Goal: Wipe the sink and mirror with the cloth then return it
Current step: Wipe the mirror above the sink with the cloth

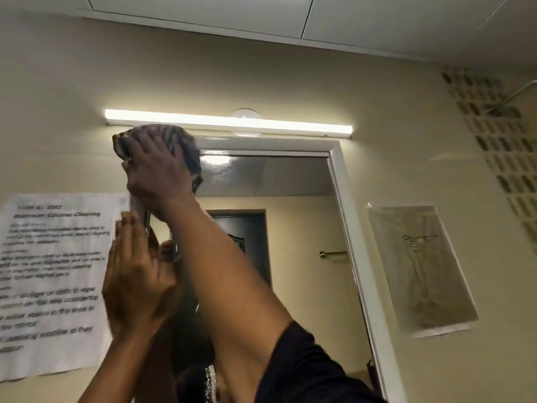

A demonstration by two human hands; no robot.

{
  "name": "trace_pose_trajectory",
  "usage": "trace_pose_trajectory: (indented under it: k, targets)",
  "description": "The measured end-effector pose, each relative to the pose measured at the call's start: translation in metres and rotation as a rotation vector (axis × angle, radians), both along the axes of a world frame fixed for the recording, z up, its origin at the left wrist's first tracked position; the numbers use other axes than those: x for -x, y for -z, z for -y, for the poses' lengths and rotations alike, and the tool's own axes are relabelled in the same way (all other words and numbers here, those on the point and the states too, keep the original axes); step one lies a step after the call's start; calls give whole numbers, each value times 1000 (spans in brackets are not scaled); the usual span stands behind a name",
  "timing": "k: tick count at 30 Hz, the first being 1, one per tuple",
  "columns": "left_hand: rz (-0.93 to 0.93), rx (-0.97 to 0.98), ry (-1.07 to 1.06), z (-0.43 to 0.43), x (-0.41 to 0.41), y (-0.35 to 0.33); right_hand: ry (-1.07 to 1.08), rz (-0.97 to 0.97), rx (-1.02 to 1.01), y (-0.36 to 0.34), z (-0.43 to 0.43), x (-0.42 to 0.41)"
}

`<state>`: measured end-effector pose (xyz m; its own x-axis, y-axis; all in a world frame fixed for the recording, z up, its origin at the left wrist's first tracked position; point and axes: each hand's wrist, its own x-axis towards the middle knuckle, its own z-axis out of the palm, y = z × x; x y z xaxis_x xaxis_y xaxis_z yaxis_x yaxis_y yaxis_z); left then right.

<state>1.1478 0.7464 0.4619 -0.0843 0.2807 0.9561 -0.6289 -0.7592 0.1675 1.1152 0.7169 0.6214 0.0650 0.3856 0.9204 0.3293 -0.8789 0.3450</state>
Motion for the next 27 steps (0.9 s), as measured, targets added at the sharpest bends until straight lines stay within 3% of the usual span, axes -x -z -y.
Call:
trace_pose_trajectory:
  k: [4,7,12,21,24,27]
  targets:
    - [-21,-21,-54,-4,-10,2,-19,34,53,0,54,10]
    - [-24,-8,-52,-5,-14,2,-58,98,-229,-4,132,26]
    - [-28,14,-40,0,-10,2,202,98,-614,16,260,51]
    - [-36,26,157,1,19,4,238,30,-616,225,260,50]
    - [-32,27,227,-2,21,5,243,30,-617,196,257,50]
    - [-10,19,293,-4,21,4,230,40,-602,118,243,48]
